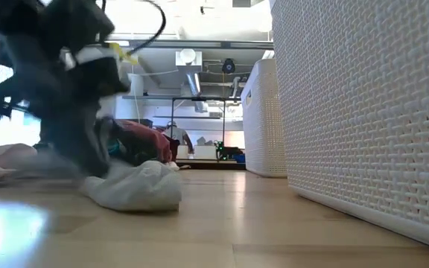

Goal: Sort clothes
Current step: Put the grey sock into the top bin

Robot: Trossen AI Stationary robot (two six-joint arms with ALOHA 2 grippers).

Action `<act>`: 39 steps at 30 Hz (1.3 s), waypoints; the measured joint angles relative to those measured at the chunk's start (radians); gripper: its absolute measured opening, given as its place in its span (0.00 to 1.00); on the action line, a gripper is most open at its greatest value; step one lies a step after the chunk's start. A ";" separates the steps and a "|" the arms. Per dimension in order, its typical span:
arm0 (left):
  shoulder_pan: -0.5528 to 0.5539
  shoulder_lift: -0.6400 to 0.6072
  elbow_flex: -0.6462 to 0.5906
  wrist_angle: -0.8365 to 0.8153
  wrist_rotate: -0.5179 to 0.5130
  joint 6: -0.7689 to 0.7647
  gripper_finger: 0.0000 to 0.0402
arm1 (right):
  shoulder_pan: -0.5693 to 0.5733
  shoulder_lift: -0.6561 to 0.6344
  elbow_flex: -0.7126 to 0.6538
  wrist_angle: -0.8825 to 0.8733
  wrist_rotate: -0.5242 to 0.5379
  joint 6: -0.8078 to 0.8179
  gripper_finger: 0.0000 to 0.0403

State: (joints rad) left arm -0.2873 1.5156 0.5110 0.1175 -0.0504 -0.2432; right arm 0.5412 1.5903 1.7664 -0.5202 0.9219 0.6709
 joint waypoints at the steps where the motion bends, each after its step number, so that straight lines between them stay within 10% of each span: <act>1: -0.007 -0.030 0.028 -0.044 -0.012 -0.019 0.03 | -0.003 0.005 0.000 -0.011 -0.010 0.014 0.37; 18: -0.052 -0.471 0.313 -0.151 -0.199 0.228 0.01 | -0.140 0.159 0.000 0.026 -0.258 -0.013 0.40; 33: -0.062 -0.505 0.348 -0.136 -0.190 0.245 0.01 | -0.227 0.270 0.000 0.165 -0.462 -0.226 0.51; 39: -0.062 -0.506 0.348 -0.108 -0.188 0.248 0.03 | -0.227 0.323 0.000 0.311 -0.571 -0.286 0.39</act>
State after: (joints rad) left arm -0.3489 1.0094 0.8589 0.0094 -0.2382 0.0047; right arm 0.3145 1.9134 1.7664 -0.2091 0.3514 0.3844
